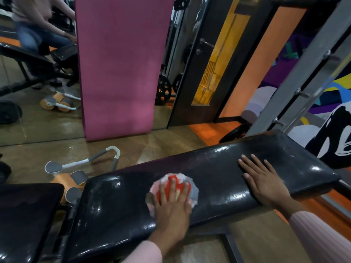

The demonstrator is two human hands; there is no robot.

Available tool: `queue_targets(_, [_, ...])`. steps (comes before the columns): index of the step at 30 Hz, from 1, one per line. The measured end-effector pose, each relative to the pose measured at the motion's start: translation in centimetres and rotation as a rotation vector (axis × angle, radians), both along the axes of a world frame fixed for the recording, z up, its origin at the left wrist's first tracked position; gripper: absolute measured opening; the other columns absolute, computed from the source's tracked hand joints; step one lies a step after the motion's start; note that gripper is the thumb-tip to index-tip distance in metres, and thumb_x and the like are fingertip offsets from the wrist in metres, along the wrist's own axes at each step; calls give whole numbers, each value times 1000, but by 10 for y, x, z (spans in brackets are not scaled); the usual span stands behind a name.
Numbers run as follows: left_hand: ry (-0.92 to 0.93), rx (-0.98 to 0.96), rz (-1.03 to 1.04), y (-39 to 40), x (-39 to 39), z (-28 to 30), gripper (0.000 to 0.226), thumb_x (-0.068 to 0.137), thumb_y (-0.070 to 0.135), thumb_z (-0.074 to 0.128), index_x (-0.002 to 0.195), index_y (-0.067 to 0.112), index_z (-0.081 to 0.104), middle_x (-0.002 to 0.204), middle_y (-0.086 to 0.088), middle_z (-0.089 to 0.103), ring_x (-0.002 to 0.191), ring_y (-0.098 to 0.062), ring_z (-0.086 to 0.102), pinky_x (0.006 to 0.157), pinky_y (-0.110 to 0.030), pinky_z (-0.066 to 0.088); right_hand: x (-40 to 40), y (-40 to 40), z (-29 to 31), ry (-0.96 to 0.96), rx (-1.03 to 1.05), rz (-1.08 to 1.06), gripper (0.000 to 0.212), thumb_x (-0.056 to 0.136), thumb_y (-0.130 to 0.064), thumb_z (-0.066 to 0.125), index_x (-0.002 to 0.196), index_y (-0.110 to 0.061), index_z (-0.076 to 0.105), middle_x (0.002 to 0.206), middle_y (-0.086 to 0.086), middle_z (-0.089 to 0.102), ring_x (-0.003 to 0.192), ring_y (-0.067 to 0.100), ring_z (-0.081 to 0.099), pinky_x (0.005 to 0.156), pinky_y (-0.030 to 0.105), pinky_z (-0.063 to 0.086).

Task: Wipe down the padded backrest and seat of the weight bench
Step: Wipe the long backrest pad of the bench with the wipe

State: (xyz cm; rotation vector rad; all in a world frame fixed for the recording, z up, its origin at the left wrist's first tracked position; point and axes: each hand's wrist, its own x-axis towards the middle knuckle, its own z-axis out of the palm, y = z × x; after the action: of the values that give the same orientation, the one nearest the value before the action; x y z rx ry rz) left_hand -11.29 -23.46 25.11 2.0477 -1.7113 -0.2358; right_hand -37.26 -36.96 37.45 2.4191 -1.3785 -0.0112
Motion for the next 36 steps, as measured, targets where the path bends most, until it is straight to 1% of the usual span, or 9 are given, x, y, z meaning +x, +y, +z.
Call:
queue_targets(5, [-9, 49, -125, -22, -22, 24, 47, 90, 50, 29, 132, 43, 49, 144, -2, 47, 129, -34, 45, 101, -59, 22, 3, 3, 1, -4, 8, -17, 58, 96, -51, 3, 151, -34, 15, 158, -16, 8, 148, 9, -2, 120, 35, 0])
queue_targets(10, [87, 84, -22, -28, 31, 3, 55, 94, 56, 1, 147, 46, 1, 159, 8, -11, 144, -18, -16, 115, -47, -8, 2, 1, 0, -10, -3, -11, 58, 97, -51, 3, 151, -34, 17, 158, -15, 11, 148, 9, 0, 119, 36, 2])
queue_targets(16, [-20, 2, -29, 6, -9, -6, 48, 88, 50, 34, 134, 40, 45, 141, -3, 50, 129, -35, 40, 107, -52, 5, 2, 0, 0, 1, -7, -1, 57, 97, -50, 4, 150, -34, 17, 158, -16, 9, 148, 9, -1, 120, 36, 1])
queue_targets(20, [18, 3, -148, -31, -19, 28, 46, 93, 49, 26, 138, 46, 37, 152, 0, 33, 137, -36, 32, 105, -64, 20, 1, -1, 0, -8, 7, -17, 58, 96, -53, 0, 150, -36, 14, 158, -16, 10, 148, 8, -2, 120, 36, 1])
queue_targets(24, [60, 103, -110, -48, 20, 19, 49, 99, 51, 10, 147, 46, 2, 159, 7, -10, 145, -22, -13, 114, -48, -9, 1, 0, -1, -15, 11, -9, 59, 96, -53, -1, 150, -36, 14, 158, -17, 9, 147, 7, -2, 120, 35, 1])
queue_targets(28, [21, 48, 2, -17, 35, -4, 49, 98, 50, 12, 147, 47, 5, 159, 7, -9, 146, -26, -6, 114, -52, 0, 0, -2, -2, -32, -4, 13, 60, 96, -52, 2, 150, -33, 20, 157, -17, 13, 147, 8, 3, 119, 36, 3])
queue_targets(32, [6, 71, -100, -10, -9, 5, 47, 86, 51, 35, 131, 42, 45, 142, -2, 49, 122, -36, 52, 95, -61, 37, 1, -1, -1, -40, -3, 14, 59, 97, -52, 4, 150, -33, 23, 157, -18, 16, 147, 8, 6, 119, 36, 4])
queue_targets(34, [17, 53, -164, -28, -22, 19, 46, 88, 51, 31, 132, 43, 42, 144, 0, 47, 126, -36, 49, 97, -62, 34, 1, -1, 0, -34, 1, 2, 58, 96, -52, 3, 149, -35, 19, 157, -18, 15, 147, 7, 4, 119, 35, 3])
queue_targets(36, [16, 21, -210, -54, -14, 27, 53, 91, 54, 11, 143, 47, 22, 158, 4, 17, 144, -34, 16, 108, -63, 14, 2, 1, 0, -20, 6, -13, 56, 96, -52, 2, 149, -37, 15, 157, -19, 13, 147, 7, 2, 119, 34, 1])
